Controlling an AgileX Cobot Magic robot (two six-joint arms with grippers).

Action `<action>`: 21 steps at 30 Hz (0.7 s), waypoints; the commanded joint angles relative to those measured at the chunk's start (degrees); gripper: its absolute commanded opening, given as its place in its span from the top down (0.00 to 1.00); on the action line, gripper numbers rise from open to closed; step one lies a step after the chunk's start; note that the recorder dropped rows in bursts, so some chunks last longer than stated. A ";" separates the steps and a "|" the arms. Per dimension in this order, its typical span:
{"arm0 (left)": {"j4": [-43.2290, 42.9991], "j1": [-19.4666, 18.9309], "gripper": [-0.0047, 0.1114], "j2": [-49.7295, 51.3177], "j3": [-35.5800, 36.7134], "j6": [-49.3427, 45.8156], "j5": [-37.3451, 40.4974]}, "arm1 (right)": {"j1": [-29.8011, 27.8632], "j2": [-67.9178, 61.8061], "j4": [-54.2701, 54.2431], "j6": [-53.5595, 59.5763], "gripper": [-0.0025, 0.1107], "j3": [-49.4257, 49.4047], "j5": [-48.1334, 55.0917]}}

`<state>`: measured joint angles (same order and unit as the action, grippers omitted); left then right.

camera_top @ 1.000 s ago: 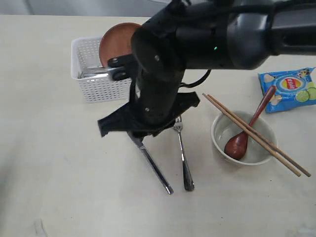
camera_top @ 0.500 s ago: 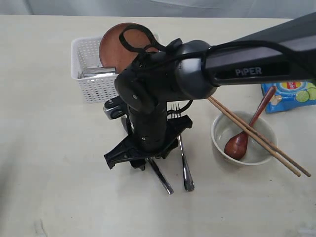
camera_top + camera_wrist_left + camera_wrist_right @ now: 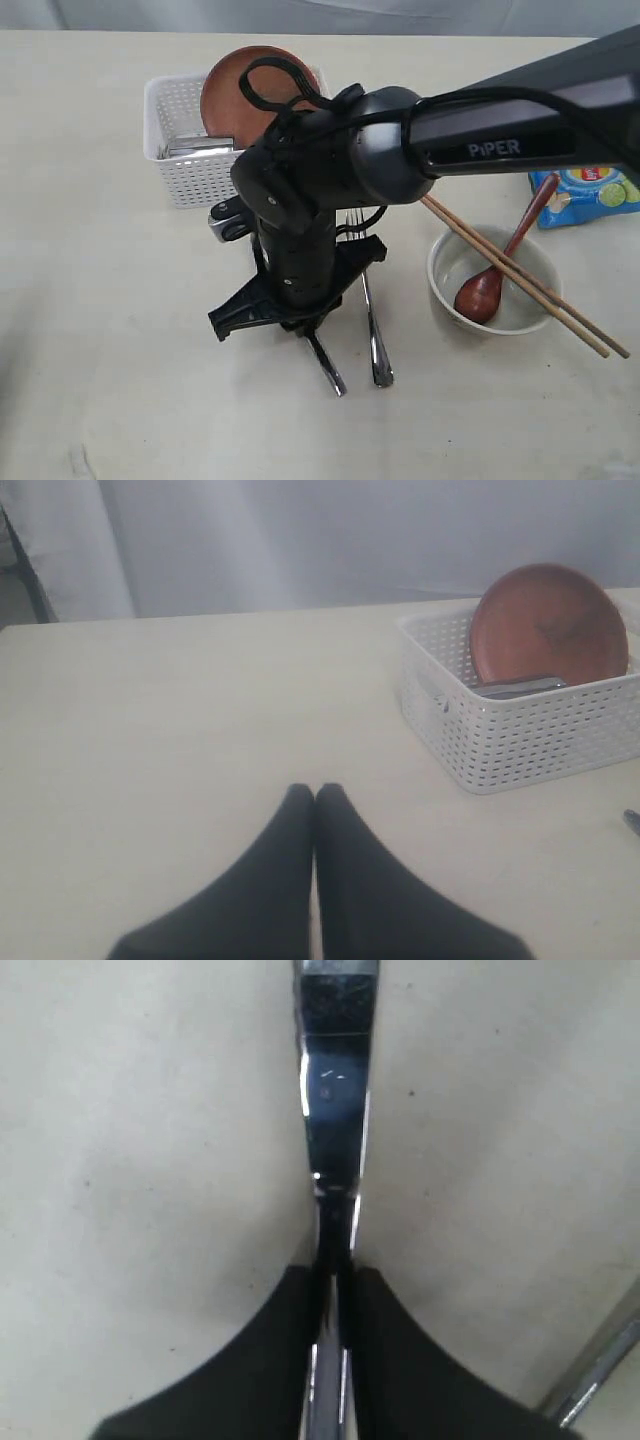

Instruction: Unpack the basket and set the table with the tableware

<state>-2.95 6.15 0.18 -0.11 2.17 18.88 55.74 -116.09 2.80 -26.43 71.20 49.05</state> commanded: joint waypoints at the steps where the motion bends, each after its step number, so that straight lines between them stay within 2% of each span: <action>1: 0.13 0.40 0.96 -0.18 0.11 -0.06 -0.59 | -0.30 0.08 4.32 -8.39 0.98 0.00 -0.04; 15: 0.13 0.40 0.96 -0.18 0.11 -0.06 -0.59 | -0.30 4.67 7.15 -18.27 0.98 -2.85 3.19; 21: 0.13 0.40 0.96 -0.18 0.11 -0.06 -0.59 | -0.30 4.67 4.21 -21.64 0.98 -6.58 -5.74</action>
<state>-2.95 6.15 0.18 -0.11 2.17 18.88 55.74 -111.92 8.06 -46.36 65.75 48.02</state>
